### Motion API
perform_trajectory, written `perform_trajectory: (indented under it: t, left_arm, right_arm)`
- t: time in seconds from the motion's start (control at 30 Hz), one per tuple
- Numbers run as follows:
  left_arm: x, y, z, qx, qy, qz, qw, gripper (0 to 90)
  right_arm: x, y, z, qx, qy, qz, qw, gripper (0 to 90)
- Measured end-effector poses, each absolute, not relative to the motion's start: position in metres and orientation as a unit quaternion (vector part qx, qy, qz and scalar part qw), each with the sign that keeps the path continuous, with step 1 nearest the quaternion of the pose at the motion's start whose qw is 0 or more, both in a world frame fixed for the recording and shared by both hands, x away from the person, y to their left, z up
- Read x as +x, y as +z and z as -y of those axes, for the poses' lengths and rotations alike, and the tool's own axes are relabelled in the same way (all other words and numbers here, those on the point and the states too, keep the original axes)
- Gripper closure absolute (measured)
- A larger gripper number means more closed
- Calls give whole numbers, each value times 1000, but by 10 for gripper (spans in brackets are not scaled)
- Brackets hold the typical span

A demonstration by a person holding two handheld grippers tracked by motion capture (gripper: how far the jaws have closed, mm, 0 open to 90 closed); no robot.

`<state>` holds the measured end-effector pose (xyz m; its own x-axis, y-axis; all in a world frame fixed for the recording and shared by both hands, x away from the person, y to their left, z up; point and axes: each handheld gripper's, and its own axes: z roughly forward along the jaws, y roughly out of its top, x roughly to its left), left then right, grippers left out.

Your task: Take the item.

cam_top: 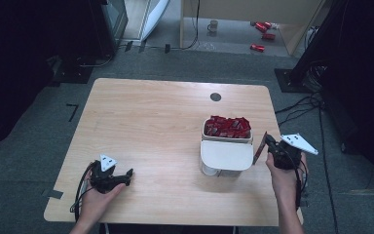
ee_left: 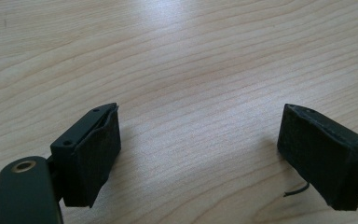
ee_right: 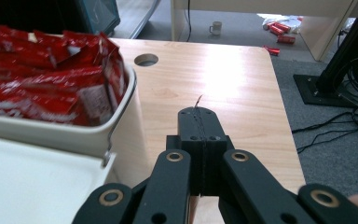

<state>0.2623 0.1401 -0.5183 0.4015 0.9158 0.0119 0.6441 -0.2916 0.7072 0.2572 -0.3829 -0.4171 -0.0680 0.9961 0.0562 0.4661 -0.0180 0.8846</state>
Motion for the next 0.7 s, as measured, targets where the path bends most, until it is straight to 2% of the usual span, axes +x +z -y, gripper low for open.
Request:
perform_trajectory:
  t: [0.3, 0.7]
  left_arm:
    - [262, -518, -140, 775, 214, -503, 317, 137]
    - [262, -518, -140, 774, 214, -504, 318, 137]
  right_arm:
    - [287, -428, 388, 586, 421, -608, 332, 900]
    - [331, -465, 405, 636, 421, -586, 272, 900]
